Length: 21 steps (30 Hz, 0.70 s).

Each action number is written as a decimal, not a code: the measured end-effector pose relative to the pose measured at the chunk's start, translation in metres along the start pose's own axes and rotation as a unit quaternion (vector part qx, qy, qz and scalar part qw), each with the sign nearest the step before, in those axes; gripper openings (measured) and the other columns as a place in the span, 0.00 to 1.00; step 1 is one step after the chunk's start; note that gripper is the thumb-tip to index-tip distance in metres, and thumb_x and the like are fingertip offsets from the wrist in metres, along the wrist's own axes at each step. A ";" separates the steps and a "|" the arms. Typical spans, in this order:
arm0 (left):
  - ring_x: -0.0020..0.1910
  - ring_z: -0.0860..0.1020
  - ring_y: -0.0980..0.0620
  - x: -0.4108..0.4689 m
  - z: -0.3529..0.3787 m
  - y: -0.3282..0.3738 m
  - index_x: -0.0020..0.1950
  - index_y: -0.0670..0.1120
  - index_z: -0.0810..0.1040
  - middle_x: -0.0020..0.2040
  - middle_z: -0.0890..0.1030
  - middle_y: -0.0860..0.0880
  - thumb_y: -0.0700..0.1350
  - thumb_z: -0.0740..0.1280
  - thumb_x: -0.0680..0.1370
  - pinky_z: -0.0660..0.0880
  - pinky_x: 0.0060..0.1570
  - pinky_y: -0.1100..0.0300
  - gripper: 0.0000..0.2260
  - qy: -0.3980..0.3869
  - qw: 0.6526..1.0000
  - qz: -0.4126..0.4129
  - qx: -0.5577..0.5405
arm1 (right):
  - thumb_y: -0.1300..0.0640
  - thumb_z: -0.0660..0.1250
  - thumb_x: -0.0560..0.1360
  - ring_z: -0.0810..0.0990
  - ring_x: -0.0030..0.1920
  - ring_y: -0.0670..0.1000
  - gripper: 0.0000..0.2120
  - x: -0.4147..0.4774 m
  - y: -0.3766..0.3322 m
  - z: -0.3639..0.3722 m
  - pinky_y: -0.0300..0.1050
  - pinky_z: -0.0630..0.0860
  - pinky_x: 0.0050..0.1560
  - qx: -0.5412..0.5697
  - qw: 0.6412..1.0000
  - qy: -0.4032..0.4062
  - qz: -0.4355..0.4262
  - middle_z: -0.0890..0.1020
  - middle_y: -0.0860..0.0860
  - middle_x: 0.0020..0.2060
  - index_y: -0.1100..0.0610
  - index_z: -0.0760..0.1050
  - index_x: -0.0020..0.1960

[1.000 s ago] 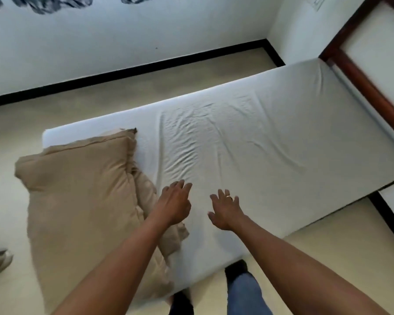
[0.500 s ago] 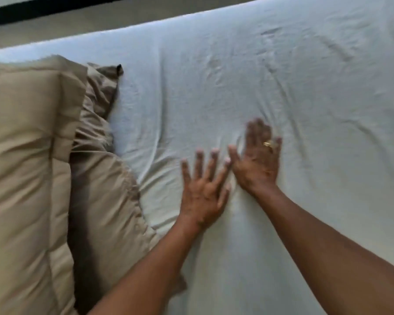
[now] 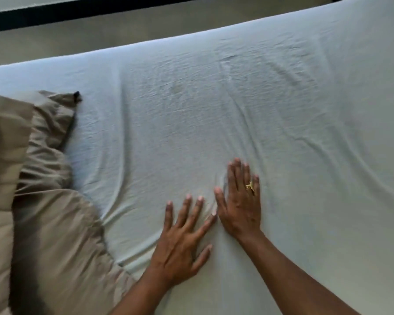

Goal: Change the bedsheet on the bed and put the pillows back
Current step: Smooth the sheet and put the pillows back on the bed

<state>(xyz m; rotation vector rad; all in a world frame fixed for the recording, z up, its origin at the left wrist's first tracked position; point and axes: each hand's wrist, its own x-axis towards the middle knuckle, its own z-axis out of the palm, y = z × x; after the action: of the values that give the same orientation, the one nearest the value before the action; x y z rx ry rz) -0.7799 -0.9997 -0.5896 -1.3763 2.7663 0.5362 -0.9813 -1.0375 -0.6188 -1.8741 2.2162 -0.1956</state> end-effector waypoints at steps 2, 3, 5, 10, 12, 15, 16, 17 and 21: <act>0.82 0.48 0.40 0.027 -0.005 -0.005 0.82 0.51 0.59 0.83 0.51 0.41 0.61 0.59 0.80 0.55 0.74 0.31 0.32 0.024 1.000 -0.012 -0.009 | 0.43 0.56 0.82 0.47 0.83 0.54 0.35 -0.005 0.020 -0.007 0.64 0.52 0.79 -0.007 1.000 0.022 0.005 0.51 0.54 0.83 0.58 0.52 0.83; 0.82 0.48 0.39 0.051 -0.004 -0.010 0.82 0.50 0.60 0.83 0.52 0.39 0.61 0.59 0.79 0.53 0.75 0.31 0.33 0.046 0.997 -0.061 -0.003 | 0.43 0.57 0.82 0.48 0.83 0.54 0.35 0.008 0.027 -0.010 0.64 0.51 0.80 0.002 0.999 0.031 -0.008 0.51 0.55 0.83 0.58 0.53 0.83; 0.81 0.46 0.36 0.101 -0.005 -0.022 0.82 0.51 0.59 0.82 0.51 0.37 0.63 0.56 0.79 0.49 0.75 0.31 0.33 0.055 0.985 -0.161 0.017 | 0.43 0.56 0.82 0.48 0.83 0.54 0.33 0.048 0.032 -0.014 0.62 0.49 0.80 0.009 0.997 0.034 -0.070 0.52 0.55 0.83 0.56 0.55 0.83; 0.80 0.37 0.35 0.155 0.014 0.029 0.82 0.62 0.49 0.84 0.43 0.46 0.65 0.51 0.81 0.43 0.72 0.26 0.30 0.000 0.994 -0.087 0.067 | 0.42 0.56 0.82 0.58 0.81 0.56 0.32 0.070 0.122 -0.016 0.61 0.58 0.78 -0.034 0.995 0.088 0.042 0.60 0.53 0.81 0.55 0.58 0.82; 0.81 0.36 0.38 0.147 0.013 0.046 0.82 0.63 0.46 0.84 0.42 0.49 0.67 0.50 0.82 0.42 0.73 0.27 0.30 -0.055 0.993 0.079 0.066 | 0.42 0.54 0.82 0.59 0.80 0.57 0.33 0.044 0.155 -0.028 0.60 0.57 0.78 -0.037 0.976 0.109 0.185 0.61 0.54 0.81 0.57 0.57 0.82; 0.83 0.44 0.45 0.144 -0.003 0.033 0.83 0.57 0.51 0.84 0.50 0.48 0.63 0.52 0.83 0.48 0.77 0.34 0.30 -0.039 0.993 0.109 0.000 | 0.41 0.52 0.82 0.57 0.81 0.58 0.34 0.033 0.155 -0.040 0.63 0.57 0.78 -0.008 0.963 0.111 0.246 0.60 0.58 0.81 0.61 0.57 0.81; 0.83 0.48 0.46 0.144 -0.006 0.024 0.83 0.54 0.54 0.83 0.55 0.46 0.62 0.53 0.82 0.52 0.77 0.35 0.31 -0.001 0.999 0.033 -0.019 | 0.42 0.53 0.82 0.58 0.81 0.59 0.34 0.035 0.148 -0.043 0.63 0.57 0.78 0.009 0.973 0.114 0.198 0.61 0.59 0.80 0.61 0.58 0.81; 0.82 0.51 0.44 0.143 -0.006 0.014 0.83 0.52 0.57 0.82 0.57 0.44 0.62 0.53 0.81 0.53 0.76 0.35 0.32 0.034 0.997 -0.065 -0.025 | 0.43 0.56 0.82 0.58 0.81 0.59 0.34 0.036 0.139 -0.043 0.61 0.56 0.79 0.019 0.988 0.103 0.117 0.60 0.58 0.81 0.60 0.57 0.82; 0.81 0.41 0.36 0.128 0.017 0.035 0.83 0.55 0.52 0.84 0.45 0.43 0.64 0.53 0.80 0.44 0.74 0.28 0.33 0.029 0.978 -0.202 0.045 | 0.41 0.56 0.83 0.47 0.83 0.51 0.33 0.006 0.151 -0.042 0.60 0.51 0.80 -0.035 0.997 -0.010 -0.075 0.49 0.48 0.83 0.50 0.50 0.84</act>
<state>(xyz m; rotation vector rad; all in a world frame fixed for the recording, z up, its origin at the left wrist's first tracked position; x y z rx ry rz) -0.8883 -1.0742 -0.6150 -1.8861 2.4084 0.3520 -1.1372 -1.0195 -0.6162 -2.0714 2.0964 -0.1273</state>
